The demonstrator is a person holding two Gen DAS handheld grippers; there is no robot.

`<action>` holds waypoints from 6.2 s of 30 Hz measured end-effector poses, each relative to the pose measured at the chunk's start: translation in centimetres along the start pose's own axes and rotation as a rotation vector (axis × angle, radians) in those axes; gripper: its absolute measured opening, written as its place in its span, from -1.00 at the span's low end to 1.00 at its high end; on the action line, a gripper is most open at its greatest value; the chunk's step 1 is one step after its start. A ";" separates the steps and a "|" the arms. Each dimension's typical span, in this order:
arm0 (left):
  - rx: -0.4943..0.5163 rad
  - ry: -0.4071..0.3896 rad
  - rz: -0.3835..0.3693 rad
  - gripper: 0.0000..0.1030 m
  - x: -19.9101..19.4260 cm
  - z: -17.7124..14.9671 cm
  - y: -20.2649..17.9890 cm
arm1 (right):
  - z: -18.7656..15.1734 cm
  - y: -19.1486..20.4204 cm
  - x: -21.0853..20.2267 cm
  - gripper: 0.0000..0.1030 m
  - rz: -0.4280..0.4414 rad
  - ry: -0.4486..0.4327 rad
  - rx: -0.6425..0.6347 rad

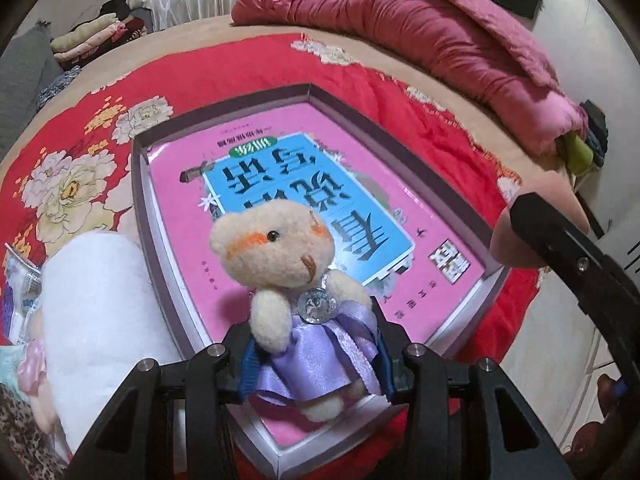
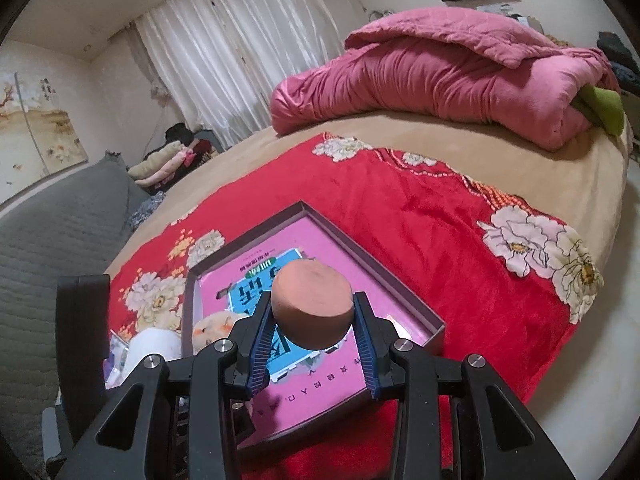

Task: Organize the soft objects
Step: 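Carry the sponge to the pink tray with the right tool while the left tool grasps the teddy bear, then open both tools to drop the sponge and teddy bear onto the tray, then move both open tools back toward the pile of soft items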

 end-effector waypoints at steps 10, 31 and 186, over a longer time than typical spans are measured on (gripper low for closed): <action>0.090 0.028 0.026 -0.08 0.8 -0.9 -1.2 | -0.3 -0.5 2.8 -0.23 -0.049 0.088 0.008; 0.065 0.033 -0.077 -0.02 -0.1 -1.1 -0.8 | -0.8 -1.7 6.2 -0.23 -0.186 0.228 0.000; -0.611 -0.035 0.057 0.20 -12.3 -16.5 24.1 | -11.2 22.5 -4.4 0.45 0.187 0.172 -0.667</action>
Point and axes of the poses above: each gripper's, at about its wrist camera, not at the fingertips, and x roughly the way its jaws point, y to its left, z to its top, the point moved 1 cm from there along x, roughly the way its jaws point, and after that the axes turned 1 degree about y, right-handed, at the moved point
